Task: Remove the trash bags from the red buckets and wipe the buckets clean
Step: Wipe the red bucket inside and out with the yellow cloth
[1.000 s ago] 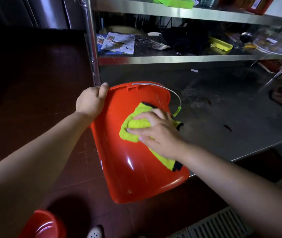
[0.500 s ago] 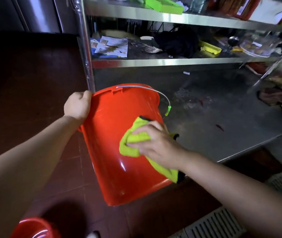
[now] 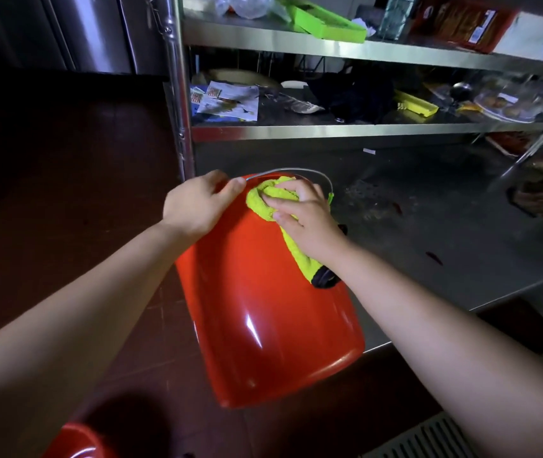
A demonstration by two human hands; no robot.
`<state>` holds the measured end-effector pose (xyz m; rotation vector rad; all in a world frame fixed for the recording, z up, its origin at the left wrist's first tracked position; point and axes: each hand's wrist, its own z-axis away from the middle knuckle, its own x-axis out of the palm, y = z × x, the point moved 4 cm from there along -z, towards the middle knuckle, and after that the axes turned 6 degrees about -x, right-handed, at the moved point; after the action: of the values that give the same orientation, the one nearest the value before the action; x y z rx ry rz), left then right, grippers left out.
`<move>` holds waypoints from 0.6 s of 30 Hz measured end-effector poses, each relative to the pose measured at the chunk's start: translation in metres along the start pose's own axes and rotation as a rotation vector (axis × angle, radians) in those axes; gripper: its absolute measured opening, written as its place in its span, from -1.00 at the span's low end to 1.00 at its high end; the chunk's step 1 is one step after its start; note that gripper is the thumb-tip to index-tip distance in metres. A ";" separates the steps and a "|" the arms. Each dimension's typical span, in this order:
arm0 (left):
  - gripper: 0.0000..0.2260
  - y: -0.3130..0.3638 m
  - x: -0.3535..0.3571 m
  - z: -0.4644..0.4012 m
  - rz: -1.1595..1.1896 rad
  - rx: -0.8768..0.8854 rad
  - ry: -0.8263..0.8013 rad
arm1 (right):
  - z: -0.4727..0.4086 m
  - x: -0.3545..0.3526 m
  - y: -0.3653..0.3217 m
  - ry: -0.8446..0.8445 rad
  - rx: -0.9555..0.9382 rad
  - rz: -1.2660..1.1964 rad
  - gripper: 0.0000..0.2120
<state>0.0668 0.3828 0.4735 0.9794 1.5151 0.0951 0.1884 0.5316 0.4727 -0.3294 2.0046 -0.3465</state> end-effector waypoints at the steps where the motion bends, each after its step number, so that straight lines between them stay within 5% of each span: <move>1: -0.50 0.010 0.002 -0.004 -0.058 0.004 -0.026 | 0.006 -0.001 -0.002 -0.007 0.008 0.004 -0.70; 7: -0.41 0.020 0.012 -0.012 -0.098 -0.041 -0.130 | 0.087 -0.013 -0.023 -0.073 -0.088 0.030 -0.68; 12: -0.39 0.021 0.013 -0.012 -0.126 -0.038 -0.033 | 0.175 -0.018 -0.039 -0.186 -0.232 0.015 -0.67; 18: -0.36 0.001 0.012 -0.013 -0.114 -0.032 0.057 | 0.129 -0.005 -0.036 -0.172 -0.339 0.013 -0.67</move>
<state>0.0575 0.3970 0.4681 0.8696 1.6132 0.0664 0.3087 0.4874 0.4350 -0.5394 1.8905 0.0330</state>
